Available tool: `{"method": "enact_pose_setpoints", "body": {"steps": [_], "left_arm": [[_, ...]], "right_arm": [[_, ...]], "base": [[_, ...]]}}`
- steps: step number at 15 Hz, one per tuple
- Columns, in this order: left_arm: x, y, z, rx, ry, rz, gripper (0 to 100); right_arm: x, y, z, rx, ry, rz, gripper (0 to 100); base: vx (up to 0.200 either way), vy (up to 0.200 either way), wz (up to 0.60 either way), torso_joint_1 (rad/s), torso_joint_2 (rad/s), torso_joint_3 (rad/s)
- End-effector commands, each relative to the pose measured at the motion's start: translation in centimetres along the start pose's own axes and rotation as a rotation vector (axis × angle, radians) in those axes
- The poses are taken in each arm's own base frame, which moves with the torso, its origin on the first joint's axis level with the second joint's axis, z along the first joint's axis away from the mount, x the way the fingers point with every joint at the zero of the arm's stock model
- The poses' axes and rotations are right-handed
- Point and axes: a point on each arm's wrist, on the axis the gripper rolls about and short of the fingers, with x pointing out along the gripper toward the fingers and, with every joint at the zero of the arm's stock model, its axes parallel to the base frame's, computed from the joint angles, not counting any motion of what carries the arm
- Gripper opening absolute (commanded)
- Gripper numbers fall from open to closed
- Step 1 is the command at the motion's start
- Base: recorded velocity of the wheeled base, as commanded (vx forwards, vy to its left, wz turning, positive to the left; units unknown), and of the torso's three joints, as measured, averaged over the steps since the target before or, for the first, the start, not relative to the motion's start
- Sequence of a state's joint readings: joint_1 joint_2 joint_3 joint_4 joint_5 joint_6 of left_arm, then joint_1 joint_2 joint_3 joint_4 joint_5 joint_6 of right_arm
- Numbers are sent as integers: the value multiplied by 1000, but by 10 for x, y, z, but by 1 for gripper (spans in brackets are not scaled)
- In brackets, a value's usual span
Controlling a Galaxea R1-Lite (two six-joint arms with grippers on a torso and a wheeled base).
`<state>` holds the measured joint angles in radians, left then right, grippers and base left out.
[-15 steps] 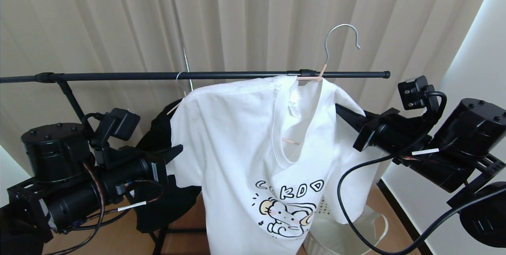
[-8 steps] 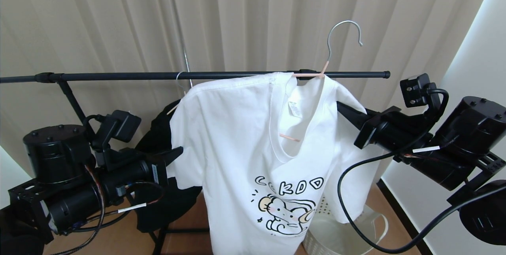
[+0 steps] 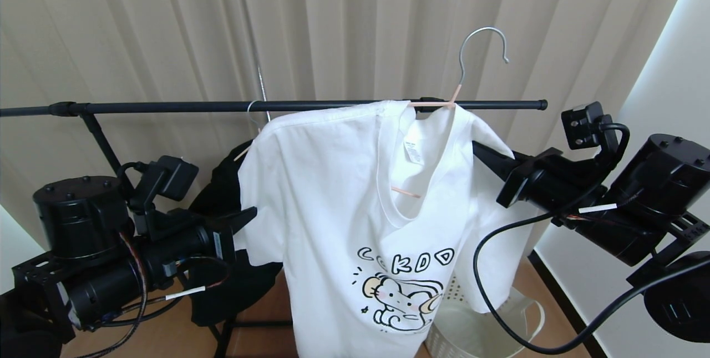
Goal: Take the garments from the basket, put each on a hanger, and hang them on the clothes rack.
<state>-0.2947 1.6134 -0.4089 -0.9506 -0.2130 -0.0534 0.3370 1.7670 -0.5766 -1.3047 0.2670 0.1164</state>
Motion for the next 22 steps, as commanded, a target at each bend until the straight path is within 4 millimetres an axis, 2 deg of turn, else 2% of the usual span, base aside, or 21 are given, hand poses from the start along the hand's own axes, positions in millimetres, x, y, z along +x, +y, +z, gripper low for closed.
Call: {"method": "enact_pose_setpoints", "body": {"steps": [1,16,17,22], "left_arm": [[3,1,-5,-4,25,1,0],[7,2,-12,-6,38,3,0],[7,2,-12,-6,40,2,100],[7,2,-10,-4,20,1,100]], "right_arm": [[0,-1,0,0,0,-3,0],[0,-1,-1,1,2,-3,0],[0,-1,-1,1,2,-3,0],[1,-1,-2,1,5,-3,0]], "base": [[0,0,0,0,0,0],[0,0,0,0,0,0],[0,0,0,0,0,0],[0,0,0,0,0,0]]}}
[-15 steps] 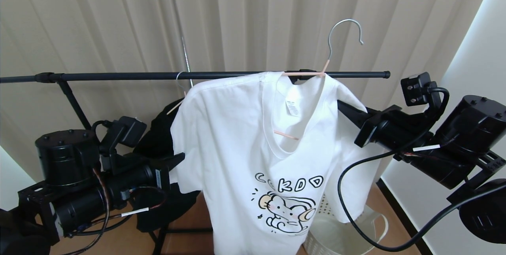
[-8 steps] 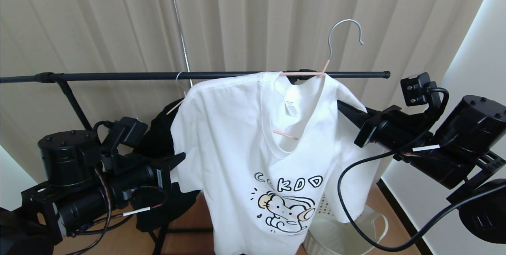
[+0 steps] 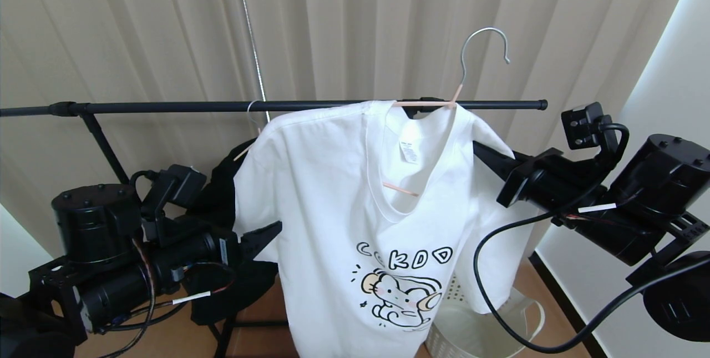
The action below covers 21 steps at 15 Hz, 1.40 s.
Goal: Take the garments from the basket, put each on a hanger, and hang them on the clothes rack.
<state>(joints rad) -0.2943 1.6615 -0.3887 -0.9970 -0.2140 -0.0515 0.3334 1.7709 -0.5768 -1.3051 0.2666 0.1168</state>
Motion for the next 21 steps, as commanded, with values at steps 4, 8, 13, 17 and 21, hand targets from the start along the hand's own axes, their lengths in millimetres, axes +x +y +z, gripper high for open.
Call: {"method": "enact_pose_setpoints", "body": {"steps": [4,8,13,17,21], "left_arm": [[-8,3,7,13,-92,3,100],[-35,10,27,20,-179,-68,100],[-65,-6,78,6,-170,-109,100],[-72,-27,121,-7,-55,-175,100],[-57,-50,135,127,53,-237,100]], "right_arm": [[1,-1,-3,1,9,-1,0],[-2,-5,-5,-1,19,-9,0],[-7,-8,-8,-1,43,38,0],[-11,-6,-23,-26,101,72,0],[-10,4,-31,-39,130,111,0]], "base": [[0,0,0,0,0,0],[0,0,0,0,0,0],[0,0,0,0,0,0],[0,0,0,0,0,0],[0,0,0,0,0,0]]}}
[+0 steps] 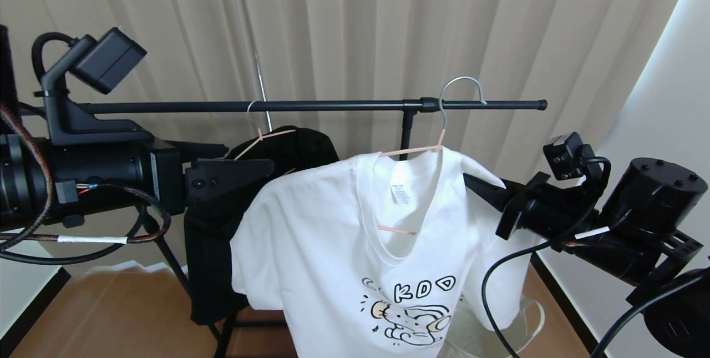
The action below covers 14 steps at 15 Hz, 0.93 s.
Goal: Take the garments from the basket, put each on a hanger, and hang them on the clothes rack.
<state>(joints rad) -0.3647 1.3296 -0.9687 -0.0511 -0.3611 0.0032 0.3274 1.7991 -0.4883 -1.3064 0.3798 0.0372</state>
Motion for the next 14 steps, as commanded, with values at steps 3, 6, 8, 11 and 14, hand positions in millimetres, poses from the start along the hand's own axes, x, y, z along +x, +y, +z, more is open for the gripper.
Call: {"method": "enact_pose_setpoints", "body": {"steps": [3,6,8,11,14], "left_arm": [[47,-26,7,175,114,-33,100],[81,-34,6,278,198,-61,100],[97,-43,8,299,226,-69,100],[117,-48,7,331,240,-95,100],[124,-48,4,379,249,-115,100]], "right_arm": [[3,5,-5,4,17,21,0],[4,8,-5,4,17,30,0],[4,8,-4,3,14,30,0],[3,9,-4,-5,-2,32,0],[2,11,-5,-15,0,38,0]], "base": [[0,0,0,0,0,0],[0,0,0,0,0,0],[0,0,0,0,0,0],[0,0,0,0,0,0],[0,0,0,0,0,0]]}}
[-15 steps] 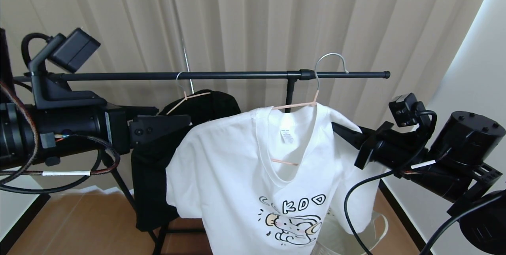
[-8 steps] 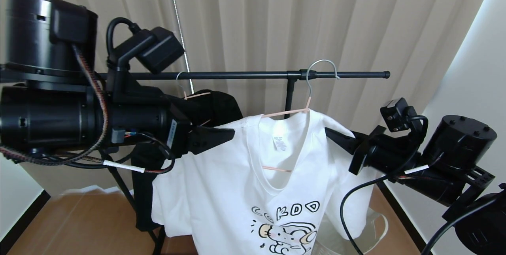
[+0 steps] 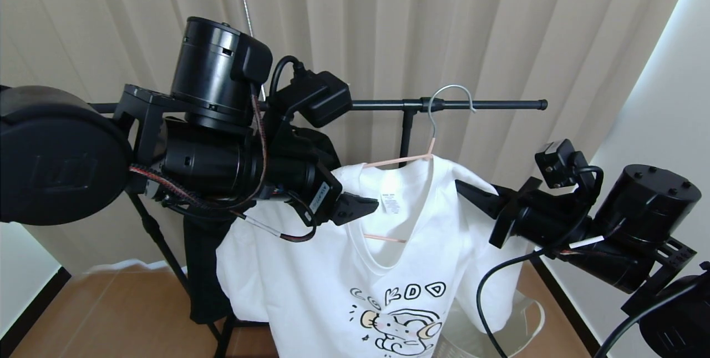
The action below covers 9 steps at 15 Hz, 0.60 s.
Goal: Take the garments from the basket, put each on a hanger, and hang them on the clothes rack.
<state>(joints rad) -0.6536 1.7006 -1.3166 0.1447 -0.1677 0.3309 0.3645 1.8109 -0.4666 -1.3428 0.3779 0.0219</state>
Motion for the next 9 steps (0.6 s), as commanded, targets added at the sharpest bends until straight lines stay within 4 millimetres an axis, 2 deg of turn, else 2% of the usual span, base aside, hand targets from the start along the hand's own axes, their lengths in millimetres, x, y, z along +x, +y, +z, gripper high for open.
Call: {"method": "enact_pose_setpoints", "body": {"steps": [1,5,9], "left_arm": [[10,0,-3,10,15,-24,100],[8,2,-3,8,-29,-131,100],[6,14,-8,-17,-41,-160,100]], "right_arm": [[0,1,-1,1,3,5,0],[-1,1,0,0,0,5,0],[-3,2,0,-8,-18,14,0]], "base": [[0,0,0,0,0,0],[0,0,0,0,0,0],[0,0,0,0,0,0]]}}
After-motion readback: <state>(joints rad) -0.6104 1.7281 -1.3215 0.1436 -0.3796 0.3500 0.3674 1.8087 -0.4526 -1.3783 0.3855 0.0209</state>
